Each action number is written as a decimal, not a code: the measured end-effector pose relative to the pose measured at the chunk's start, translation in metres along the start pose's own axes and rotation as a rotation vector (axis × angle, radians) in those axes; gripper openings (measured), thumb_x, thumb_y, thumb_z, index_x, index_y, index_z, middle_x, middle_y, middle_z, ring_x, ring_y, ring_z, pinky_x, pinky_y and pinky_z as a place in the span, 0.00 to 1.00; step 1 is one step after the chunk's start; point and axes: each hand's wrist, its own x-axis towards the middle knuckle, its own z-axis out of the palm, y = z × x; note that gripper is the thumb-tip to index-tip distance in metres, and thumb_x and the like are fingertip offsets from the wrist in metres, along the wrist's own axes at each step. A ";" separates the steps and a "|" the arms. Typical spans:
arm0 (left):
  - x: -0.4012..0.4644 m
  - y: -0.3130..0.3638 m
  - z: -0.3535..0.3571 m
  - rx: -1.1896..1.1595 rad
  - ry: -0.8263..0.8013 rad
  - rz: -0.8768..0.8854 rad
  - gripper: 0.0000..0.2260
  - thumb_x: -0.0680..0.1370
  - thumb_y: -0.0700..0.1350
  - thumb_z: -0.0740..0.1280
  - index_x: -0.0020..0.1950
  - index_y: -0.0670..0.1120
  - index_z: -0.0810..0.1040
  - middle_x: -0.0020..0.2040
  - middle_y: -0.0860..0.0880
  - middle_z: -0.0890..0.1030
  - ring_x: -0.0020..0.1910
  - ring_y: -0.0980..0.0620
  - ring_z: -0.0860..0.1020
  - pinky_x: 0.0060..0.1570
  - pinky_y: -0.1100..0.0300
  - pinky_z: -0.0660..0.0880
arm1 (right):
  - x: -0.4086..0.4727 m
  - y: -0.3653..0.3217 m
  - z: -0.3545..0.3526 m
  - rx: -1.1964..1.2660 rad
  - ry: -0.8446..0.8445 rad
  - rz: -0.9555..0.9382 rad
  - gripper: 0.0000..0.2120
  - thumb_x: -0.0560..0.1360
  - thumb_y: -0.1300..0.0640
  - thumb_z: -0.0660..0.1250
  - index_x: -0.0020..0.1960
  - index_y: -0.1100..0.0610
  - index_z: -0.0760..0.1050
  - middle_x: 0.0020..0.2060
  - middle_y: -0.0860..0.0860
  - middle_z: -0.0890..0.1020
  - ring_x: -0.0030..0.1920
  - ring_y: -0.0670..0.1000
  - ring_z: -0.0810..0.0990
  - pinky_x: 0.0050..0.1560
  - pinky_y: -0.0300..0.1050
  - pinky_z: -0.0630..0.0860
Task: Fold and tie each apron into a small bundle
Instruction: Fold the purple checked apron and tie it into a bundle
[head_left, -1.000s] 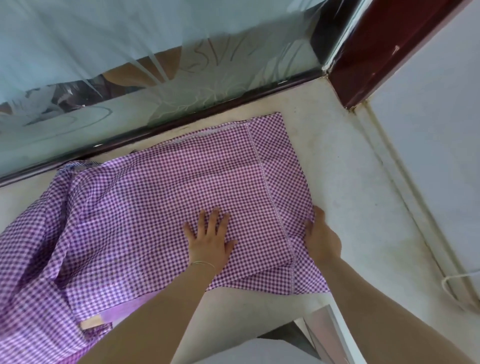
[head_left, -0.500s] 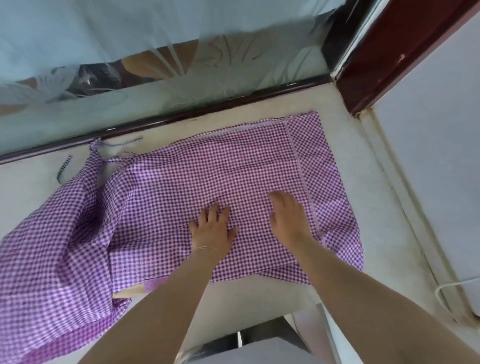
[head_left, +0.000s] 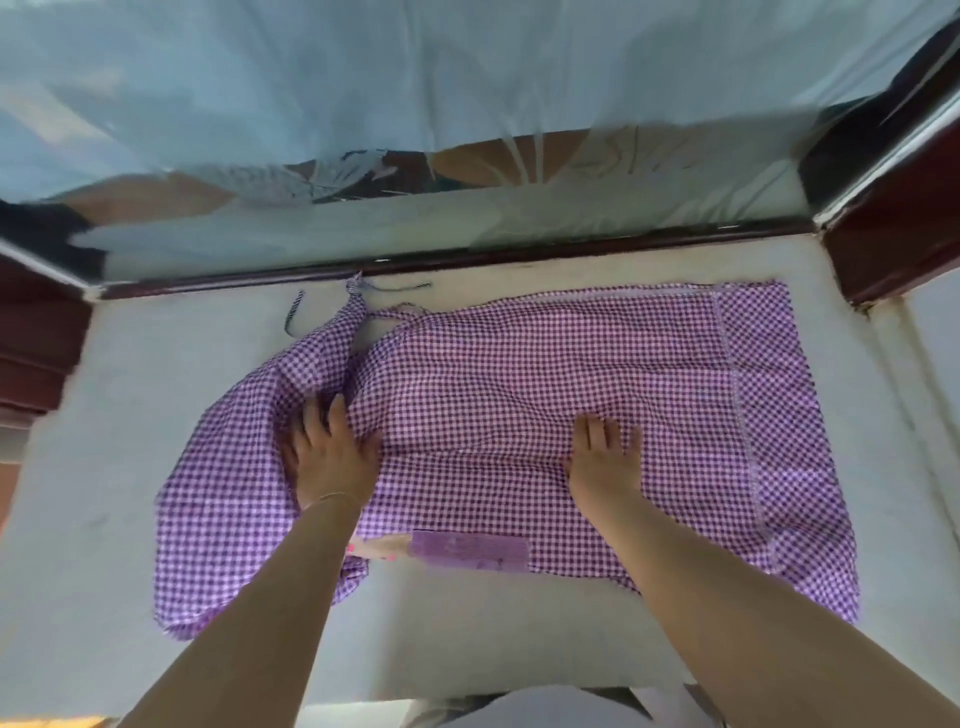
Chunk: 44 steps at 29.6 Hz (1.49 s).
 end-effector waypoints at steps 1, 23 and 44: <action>0.002 -0.003 -0.001 0.047 -0.105 0.008 0.28 0.79 0.58 0.58 0.75 0.44 0.60 0.74 0.39 0.61 0.70 0.37 0.62 0.68 0.42 0.60 | -0.002 0.001 0.002 -0.021 -0.001 0.007 0.31 0.82 0.51 0.51 0.77 0.58 0.38 0.77 0.54 0.47 0.77 0.60 0.46 0.73 0.67 0.45; 0.076 -0.117 -0.074 -0.698 0.285 -0.177 0.08 0.80 0.46 0.60 0.56 0.42 0.69 0.47 0.46 0.76 0.43 0.44 0.74 0.43 0.54 0.69 | 0.039 -0.166 -0.043 0.340 -0.008 -0.207 0.46 0.75 0.44 0.66 0.78 0.60 0.40 0.78 0.56 0.44 0.78 0.55 0.47 0.76 0.52 0.54; 0.093 -0.203 -0.039 -1.229 -0.009 -0.743 0.24 0.77 0.52 0.67 0.68 0.41 0.70 0.63 0.42 0.76 0.60 0.39 0.76 0.63 0.43 0.71 | 0.062 -0.216 -0.077 0.261 0.041 -0.197 0.31 0.79 0.50 0.59 0.78 0.50 0.49 0.78 0.51 0.49 0.76 0.57 0.52 0.72 0.61 0.60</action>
